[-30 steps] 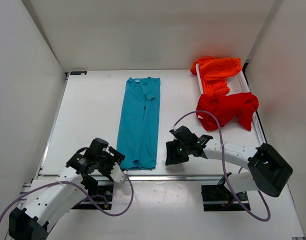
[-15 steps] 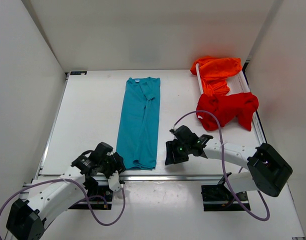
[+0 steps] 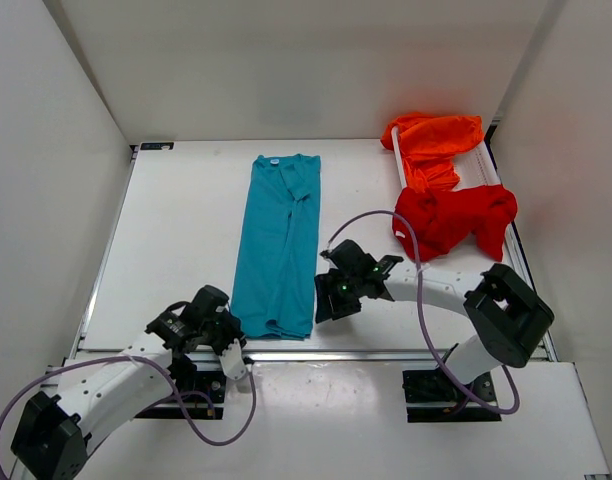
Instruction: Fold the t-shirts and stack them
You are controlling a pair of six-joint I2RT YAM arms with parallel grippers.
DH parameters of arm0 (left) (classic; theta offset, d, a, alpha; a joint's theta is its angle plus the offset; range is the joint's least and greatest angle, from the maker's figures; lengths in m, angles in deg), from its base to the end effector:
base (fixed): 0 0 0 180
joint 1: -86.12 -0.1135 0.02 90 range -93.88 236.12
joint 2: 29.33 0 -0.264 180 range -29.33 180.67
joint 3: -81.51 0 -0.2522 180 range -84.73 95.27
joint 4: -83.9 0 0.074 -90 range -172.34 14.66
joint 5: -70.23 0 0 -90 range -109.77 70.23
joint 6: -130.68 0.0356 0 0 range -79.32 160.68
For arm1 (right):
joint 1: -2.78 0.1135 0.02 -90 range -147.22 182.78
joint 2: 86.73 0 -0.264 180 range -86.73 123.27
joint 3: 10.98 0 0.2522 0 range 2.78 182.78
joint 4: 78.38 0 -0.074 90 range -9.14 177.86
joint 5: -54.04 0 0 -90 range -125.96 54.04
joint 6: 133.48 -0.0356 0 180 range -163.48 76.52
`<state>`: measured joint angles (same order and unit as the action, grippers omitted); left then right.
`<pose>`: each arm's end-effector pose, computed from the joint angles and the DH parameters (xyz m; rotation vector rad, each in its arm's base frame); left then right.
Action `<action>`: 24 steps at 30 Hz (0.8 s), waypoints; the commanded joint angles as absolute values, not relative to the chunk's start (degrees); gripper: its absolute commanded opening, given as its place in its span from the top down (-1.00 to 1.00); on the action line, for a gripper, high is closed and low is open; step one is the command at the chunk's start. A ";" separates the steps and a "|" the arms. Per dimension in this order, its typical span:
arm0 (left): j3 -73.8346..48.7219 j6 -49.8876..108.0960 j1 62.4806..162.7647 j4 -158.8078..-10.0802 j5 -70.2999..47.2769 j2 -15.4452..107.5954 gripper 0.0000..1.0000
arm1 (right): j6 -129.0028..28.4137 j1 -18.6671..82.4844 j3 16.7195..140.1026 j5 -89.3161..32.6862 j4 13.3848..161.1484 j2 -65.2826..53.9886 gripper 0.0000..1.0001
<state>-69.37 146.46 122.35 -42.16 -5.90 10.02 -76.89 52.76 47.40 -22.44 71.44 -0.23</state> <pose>0.0848 -0.0727 0.1384 2.5157 0.7882 0.0814 0.1759 0.2224 0.1657 -0.4932 2.7375 0.7711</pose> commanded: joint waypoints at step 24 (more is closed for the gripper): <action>-59.76 122.70 125.76 -42.17 -6.32 19.18 0.88 | -77.67 55.60 56.82 -11.87 70.99 12.23 0.01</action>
<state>-60.65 126.22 125.15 -41.63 -6.56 19.31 -77.19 55.38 54.98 -13.56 71.59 11.31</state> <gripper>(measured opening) 0.084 0.505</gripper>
